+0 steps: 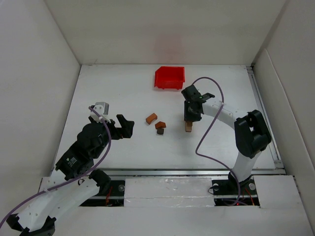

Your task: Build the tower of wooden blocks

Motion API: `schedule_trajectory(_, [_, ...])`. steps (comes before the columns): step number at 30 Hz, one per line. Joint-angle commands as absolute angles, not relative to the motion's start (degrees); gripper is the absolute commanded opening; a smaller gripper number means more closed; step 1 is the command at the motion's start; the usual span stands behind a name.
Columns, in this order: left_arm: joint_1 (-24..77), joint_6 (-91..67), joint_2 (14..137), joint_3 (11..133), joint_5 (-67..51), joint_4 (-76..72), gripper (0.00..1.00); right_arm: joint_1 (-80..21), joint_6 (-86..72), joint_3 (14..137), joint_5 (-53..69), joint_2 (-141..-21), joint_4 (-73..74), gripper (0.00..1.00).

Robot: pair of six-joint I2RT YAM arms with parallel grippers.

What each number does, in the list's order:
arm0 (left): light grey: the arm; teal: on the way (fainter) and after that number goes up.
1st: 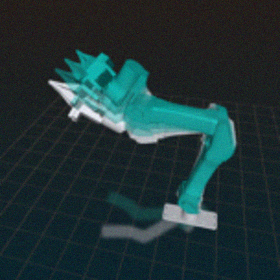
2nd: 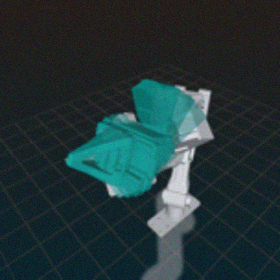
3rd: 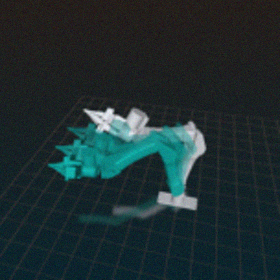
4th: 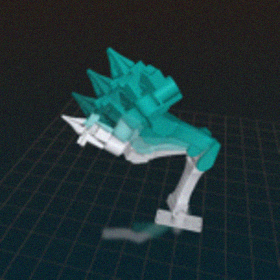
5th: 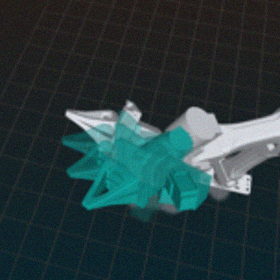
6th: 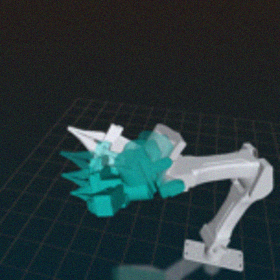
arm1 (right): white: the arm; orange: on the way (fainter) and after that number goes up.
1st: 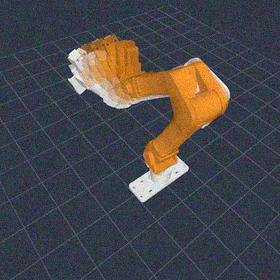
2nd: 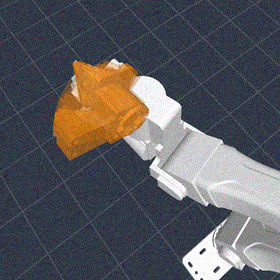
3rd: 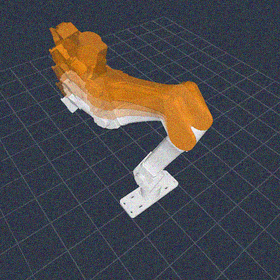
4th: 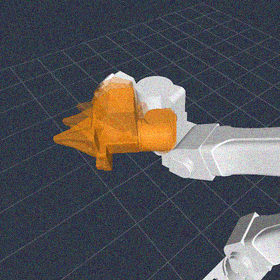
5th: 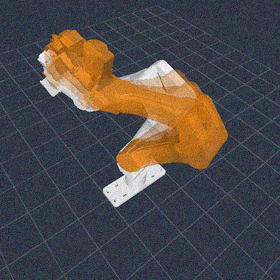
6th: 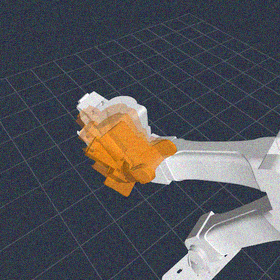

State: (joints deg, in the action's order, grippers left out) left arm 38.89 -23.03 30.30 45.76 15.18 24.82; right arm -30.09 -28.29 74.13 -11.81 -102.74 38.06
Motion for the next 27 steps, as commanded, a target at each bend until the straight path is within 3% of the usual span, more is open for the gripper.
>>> schedule_trajectory(1, [39.11, -23.03, 30.50, 45.62, 15.03, 22.24, 0.99, -30.41, -28.65, 74.71, -12.22, -102.92, 35.86, 0.30])
schedule_trajectory(22, [39.11, -22.68, 30.32, 45.53, 14.24, 21.88, 0.99, -30.94, -29.44, 75.85, -13.10, -103.62, 36.12, 0.52])
schedule_trajectory(27, [39.11, -22.68, 30.24, 45.53, 14.24, 21.88, 0.99, -30.94, -29.27, 75.85, -13.18, -103.18, 36.04, 0.52])
